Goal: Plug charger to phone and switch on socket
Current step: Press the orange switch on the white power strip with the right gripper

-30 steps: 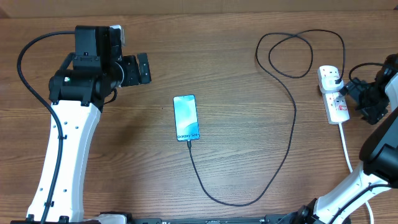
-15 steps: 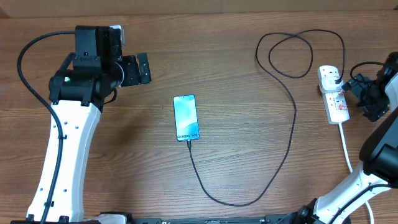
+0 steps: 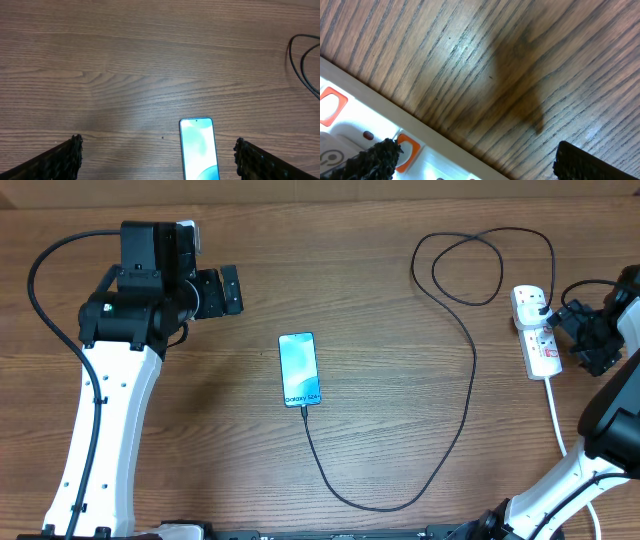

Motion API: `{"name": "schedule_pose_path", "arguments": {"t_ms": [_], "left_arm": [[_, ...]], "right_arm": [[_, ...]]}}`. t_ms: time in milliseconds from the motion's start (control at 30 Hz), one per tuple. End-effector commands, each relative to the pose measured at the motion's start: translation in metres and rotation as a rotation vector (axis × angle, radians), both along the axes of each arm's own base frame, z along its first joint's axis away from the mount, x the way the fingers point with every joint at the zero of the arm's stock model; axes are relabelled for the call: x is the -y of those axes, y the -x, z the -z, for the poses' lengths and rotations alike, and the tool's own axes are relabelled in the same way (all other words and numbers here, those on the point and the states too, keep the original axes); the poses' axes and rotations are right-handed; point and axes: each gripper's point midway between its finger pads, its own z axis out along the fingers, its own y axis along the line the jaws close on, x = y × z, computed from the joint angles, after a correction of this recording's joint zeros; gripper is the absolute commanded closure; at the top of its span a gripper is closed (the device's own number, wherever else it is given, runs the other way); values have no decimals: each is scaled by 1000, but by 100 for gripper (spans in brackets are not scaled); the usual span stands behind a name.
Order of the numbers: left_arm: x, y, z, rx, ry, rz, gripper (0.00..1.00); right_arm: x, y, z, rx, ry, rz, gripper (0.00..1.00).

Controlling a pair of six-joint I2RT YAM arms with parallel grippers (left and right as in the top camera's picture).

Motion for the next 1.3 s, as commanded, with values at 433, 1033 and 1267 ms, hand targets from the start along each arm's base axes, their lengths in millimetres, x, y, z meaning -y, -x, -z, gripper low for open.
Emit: {"name": "schedule_pose_path", "arguments": {"t_ms": [433,1033,1267], "left_arm": [[-1,0,3,-8,-10,-6,1],[-1,0,3,-8,-10,-6,0],[-1,0,3,-8,-10,-6,0]], "right_arm": [[-7,-1,0,7,-49,-6,0],[-16,-2,0,20,-92,-38,0],[-9,0,0,6,-60,-27,0]]}}
